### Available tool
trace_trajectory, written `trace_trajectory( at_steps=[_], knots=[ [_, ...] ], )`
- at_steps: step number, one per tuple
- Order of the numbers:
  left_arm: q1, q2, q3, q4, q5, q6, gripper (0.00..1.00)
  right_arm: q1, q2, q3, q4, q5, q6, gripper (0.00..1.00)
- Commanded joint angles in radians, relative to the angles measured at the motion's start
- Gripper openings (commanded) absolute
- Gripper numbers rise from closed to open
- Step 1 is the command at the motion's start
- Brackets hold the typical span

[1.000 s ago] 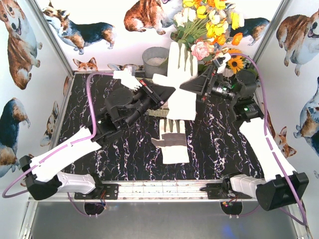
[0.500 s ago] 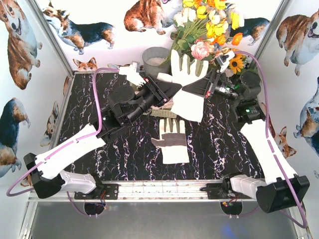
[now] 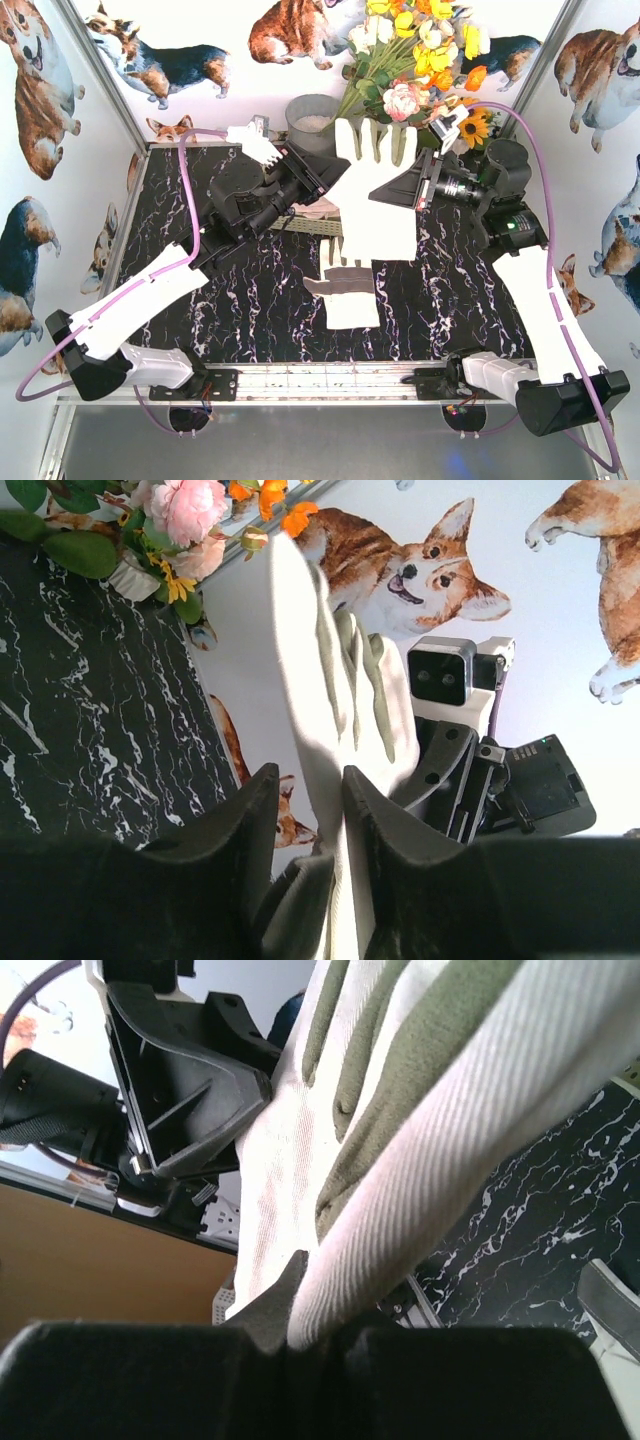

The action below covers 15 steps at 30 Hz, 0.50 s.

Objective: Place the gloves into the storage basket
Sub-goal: Turn over the glove.

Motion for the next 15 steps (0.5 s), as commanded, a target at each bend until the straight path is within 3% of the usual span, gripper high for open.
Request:
trace_trajectory(
  at_steps=[1,10,15],
  knots=[
    [0.012,-0.001,0.001,0.027,0.047,-0.002,0.24,0.002,-0.022,0.043,-0.030,-0.031,-0.055,0.00],
    [0.012,-0.008,-0.045,0.016,0.123,-0.041,0.25,0.002,-0.024,0.031,-0.033,0.010,-0.061,0.00],
    [0.012,0.005,-0.054,-0.100,0.114,0.032,0.05,0.015,-0.023,0.010,-0.236,0.118,-0.228,0.00]
  ],
)
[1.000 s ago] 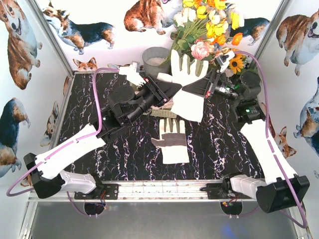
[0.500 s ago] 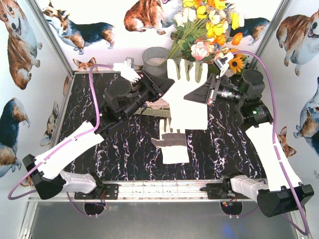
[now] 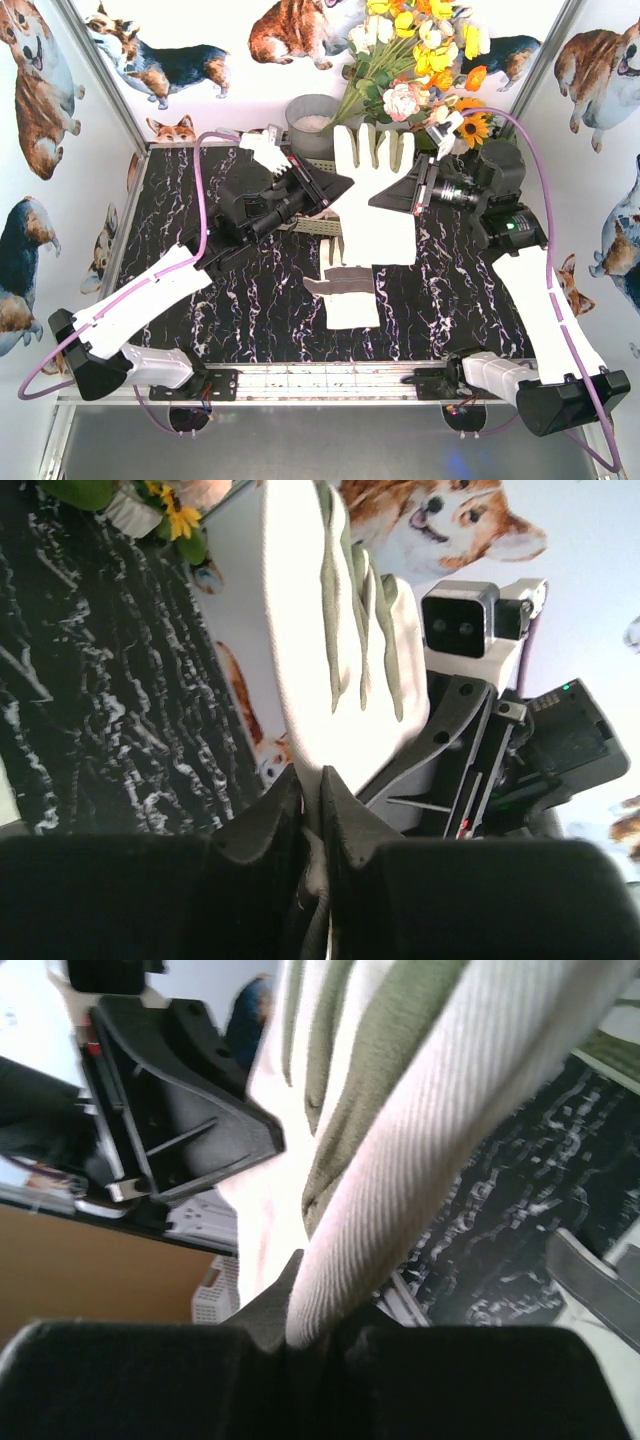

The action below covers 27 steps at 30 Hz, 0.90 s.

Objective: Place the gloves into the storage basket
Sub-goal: Turn over the glove, then pair the glove with the glove.

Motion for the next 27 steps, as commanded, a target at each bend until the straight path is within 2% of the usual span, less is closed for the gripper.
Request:
trace_trajectory(
  at_steps=[1,5,8,11,18,27],
  knots=[
    [0.005,0.010,-0.022,-0.099,0.016,0.079,0.01,0.024,-0.021,0.002,-0.192,0.144,-0.199,0.00],
    [-0.035,0.029,-0.094,-0.097,-0.022,0.167,0.00,0.122,-0.026,-0.061,-0.328,0.394,-0.345,0.00],
    [-0.067,0.026,-0.196,-0.043,-0.103,0.216,0.00,0.217,-0.036,-0.150,-0.319,0.550,-0.388,0.00],
    [-0.076,0.026,-0.318,0.049,-0.152,0.229,0.00,0.266,-0.038,-0.268,-0.245,0.631,-0.361,0.00],
    [-0.097,0.062,-0.521,0.250,-0.251,0.248,0.00,0.284,0.018,-0.403,-0.161,0.682,-0.364,0.00],
    [-0.104,0.199,-0.552,0.280,-0.221,0.272,0.00,0.288,0.221,-0.438,-0.102,0.625,-0.332,0.00]
  ],
)
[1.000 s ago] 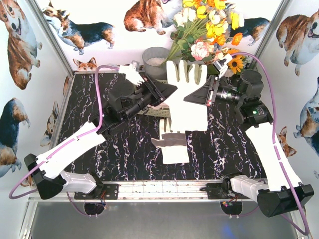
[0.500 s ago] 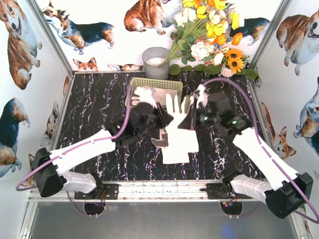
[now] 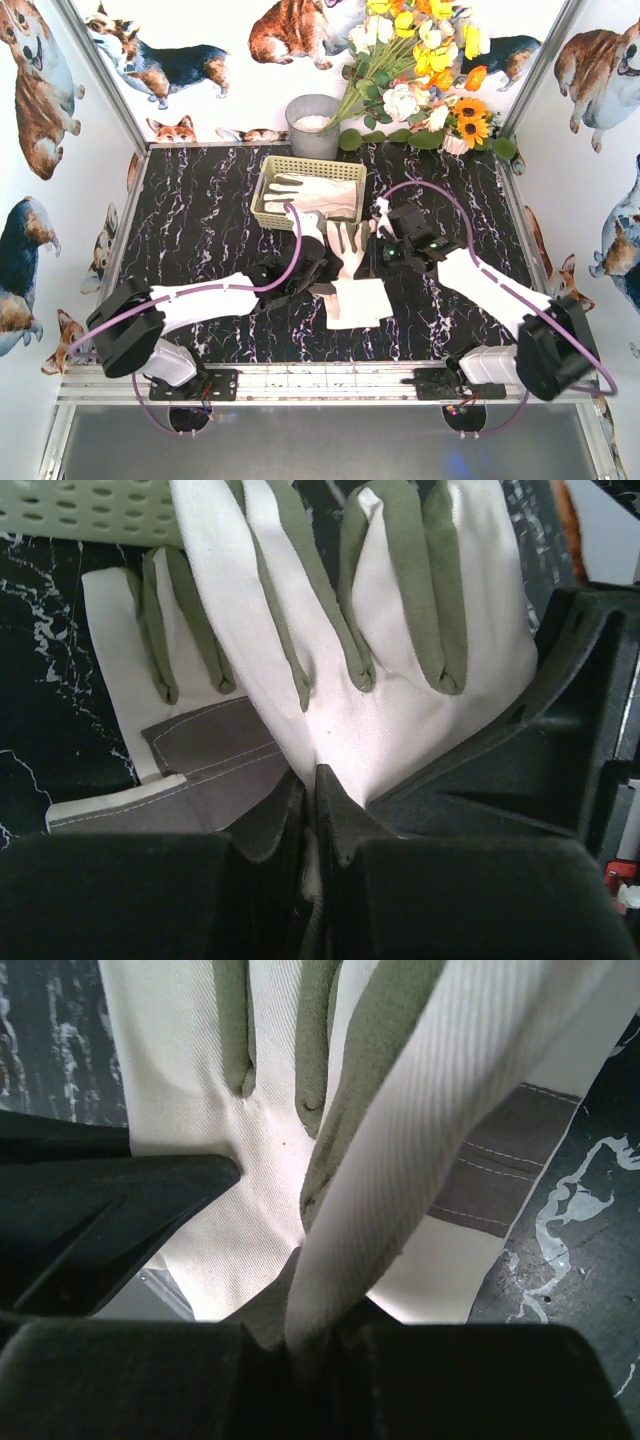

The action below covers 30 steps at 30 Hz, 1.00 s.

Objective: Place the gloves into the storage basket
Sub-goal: Pair the glove with the glove.

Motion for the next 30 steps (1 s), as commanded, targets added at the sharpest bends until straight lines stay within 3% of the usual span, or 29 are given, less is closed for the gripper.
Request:
trace_trajectory(
  at_steps=[1,30],
  knots=[
    [0.005,0.048,-0.014,0.040,-0.025,0.042,0.00,-0.005,0.072,-0.026,0.066,0.024,-0.002,0.00],
    [0.068,0.230,0.026,-0.095,-0.048,0.068,0.00,0.017,0.257,-0.069,0.226,0.016,0.068,0.00]
  ],
)
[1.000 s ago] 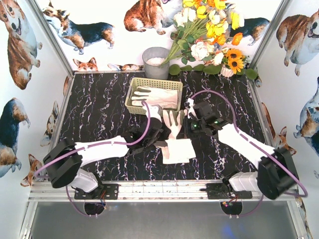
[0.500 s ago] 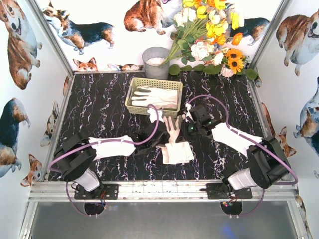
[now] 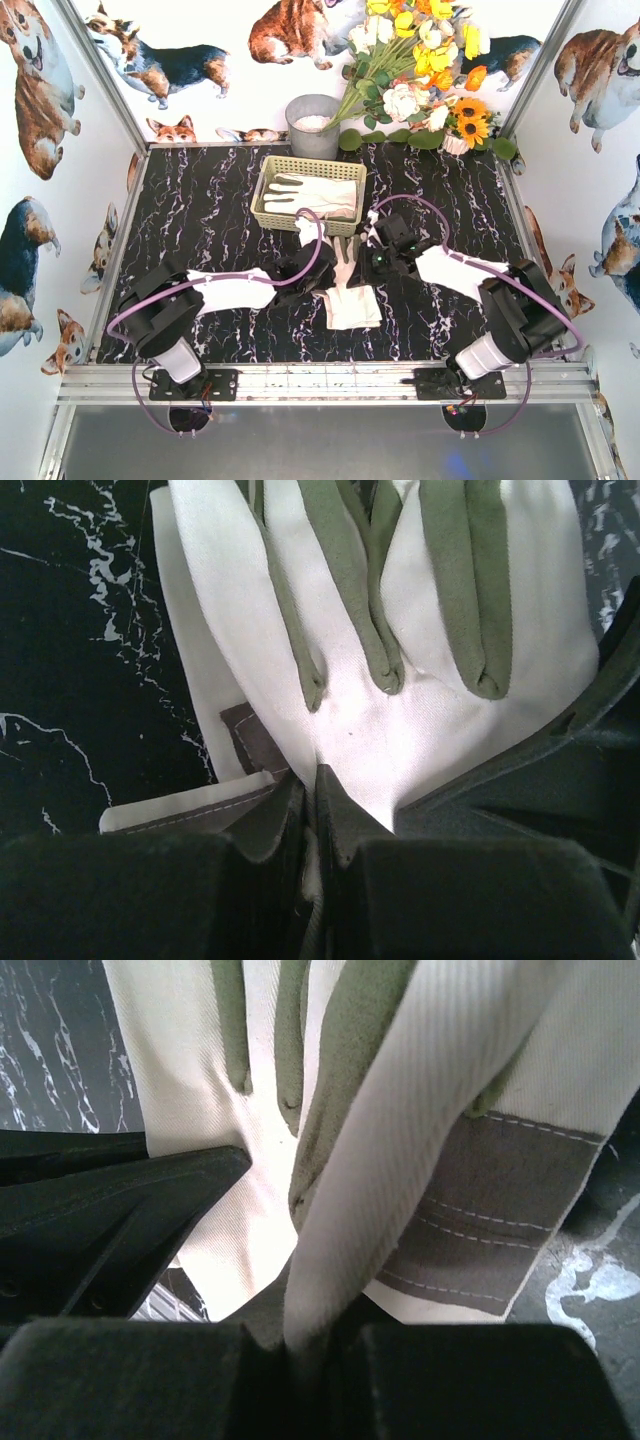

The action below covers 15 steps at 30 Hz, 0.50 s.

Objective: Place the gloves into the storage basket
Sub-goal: Pair the glove with the glove.

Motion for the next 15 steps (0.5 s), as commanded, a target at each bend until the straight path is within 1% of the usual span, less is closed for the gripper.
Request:
trace_trajectory(
  at_steps=[1,8,15],
  knots=[
    [0.035,0.049,0.026,-0.069,-0.037,0.047,0.00,0.007,0.034,0.004,0.028,0.030,-0.011,0.00],
    [0.040,0.120,0.084,-0.112,-0.026,0.085,0.00,0.010,0.065,0.006,0.034,0.033,-0.018,0.00],
    [0.041,0.075,0.079,-0.139,-0.092,0.086,0.00,0.011,0.056,0.011,0.033,0.026,-0.017,0.00]
  ],
)
